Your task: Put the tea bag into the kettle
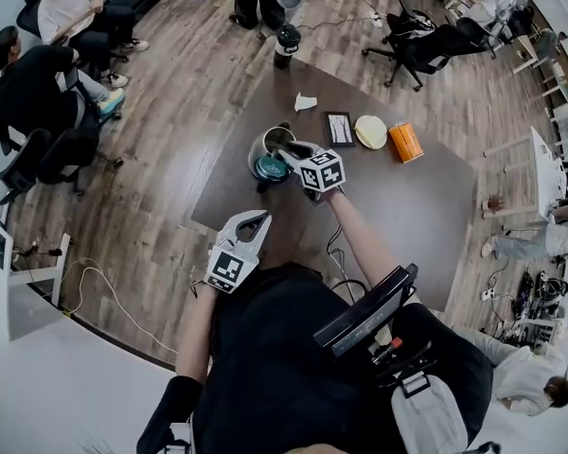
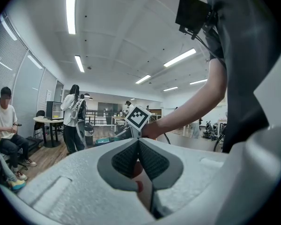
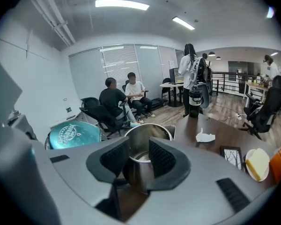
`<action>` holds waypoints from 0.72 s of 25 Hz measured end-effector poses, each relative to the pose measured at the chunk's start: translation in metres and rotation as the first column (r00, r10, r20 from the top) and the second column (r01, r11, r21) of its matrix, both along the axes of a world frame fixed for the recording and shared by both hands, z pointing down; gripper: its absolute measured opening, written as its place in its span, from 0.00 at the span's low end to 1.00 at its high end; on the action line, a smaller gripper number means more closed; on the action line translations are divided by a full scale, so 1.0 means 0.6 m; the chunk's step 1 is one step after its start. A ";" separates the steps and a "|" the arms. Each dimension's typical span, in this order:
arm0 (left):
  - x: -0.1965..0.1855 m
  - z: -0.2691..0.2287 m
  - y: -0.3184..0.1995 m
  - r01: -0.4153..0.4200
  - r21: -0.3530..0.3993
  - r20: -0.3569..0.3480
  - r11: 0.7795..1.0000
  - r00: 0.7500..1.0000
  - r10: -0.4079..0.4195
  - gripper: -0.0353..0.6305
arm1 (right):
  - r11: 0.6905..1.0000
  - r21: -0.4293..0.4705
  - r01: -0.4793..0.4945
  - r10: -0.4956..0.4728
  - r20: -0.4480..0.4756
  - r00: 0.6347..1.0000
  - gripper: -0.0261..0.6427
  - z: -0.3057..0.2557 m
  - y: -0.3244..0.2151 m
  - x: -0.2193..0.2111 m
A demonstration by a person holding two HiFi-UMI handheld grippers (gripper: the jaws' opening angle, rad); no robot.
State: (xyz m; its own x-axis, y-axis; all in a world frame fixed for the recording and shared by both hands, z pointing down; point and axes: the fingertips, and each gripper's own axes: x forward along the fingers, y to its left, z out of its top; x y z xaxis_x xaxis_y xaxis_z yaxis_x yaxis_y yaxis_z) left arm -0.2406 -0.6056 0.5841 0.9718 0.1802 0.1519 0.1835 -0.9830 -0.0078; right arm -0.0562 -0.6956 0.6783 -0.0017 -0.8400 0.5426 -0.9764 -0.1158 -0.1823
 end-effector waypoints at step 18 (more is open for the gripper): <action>-0.009 0.012 0.020 0.007 -0.005 0.004 1.000 1.000 -0.007 0.05 | 0.954 0.287 -0.087 0.118 -0.091 0.989 0.21 -0.116 0.096 -0.063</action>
State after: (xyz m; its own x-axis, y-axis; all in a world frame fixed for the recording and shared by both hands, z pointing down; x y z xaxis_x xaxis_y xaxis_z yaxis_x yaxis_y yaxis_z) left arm -0.2458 -0.5935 0.5913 0.9726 0.1737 0.1548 0.1762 -0.9844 -0.0024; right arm -0.0937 -0.6378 0.6088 0.1372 -0.9512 0.2764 -0.9774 -0.1753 -0.1181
